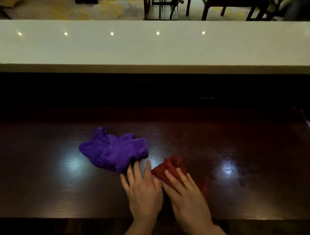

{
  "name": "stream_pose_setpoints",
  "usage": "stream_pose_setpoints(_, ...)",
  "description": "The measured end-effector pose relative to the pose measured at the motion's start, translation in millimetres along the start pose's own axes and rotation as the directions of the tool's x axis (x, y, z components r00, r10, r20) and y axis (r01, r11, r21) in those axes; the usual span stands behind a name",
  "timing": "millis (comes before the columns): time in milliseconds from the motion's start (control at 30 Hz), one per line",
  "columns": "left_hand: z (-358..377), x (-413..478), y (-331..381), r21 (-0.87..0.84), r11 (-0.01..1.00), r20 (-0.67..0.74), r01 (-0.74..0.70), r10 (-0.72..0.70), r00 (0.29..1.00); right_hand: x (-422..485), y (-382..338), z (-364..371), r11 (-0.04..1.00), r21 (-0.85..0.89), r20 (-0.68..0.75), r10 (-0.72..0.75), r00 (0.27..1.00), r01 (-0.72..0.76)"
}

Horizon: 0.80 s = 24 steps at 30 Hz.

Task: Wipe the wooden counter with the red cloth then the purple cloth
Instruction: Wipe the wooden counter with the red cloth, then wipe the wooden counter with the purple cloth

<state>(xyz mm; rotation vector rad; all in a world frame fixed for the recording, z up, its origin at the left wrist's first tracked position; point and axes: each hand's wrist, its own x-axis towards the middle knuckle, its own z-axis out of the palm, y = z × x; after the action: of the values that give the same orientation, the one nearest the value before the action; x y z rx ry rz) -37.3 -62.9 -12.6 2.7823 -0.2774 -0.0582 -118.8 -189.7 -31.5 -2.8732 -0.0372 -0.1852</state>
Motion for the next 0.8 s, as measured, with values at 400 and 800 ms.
stream_pose_setpoints(400, -31, 12, -130, 0.065, 0.844, 0.111, -0.533, 0.524, 0.844, 155, 44, -12, 0.952, 0.211, -0.01, 0.226, 0.974, -0.219)
stream_pose_setpoints(800, -25, 15, -138, 0.034, 0.87, 0.014, -0.491, 0.491, 0.871, 299, -58, 15, 0.962, 0.18, 0.143, -0.23, 0.962, 0.204)
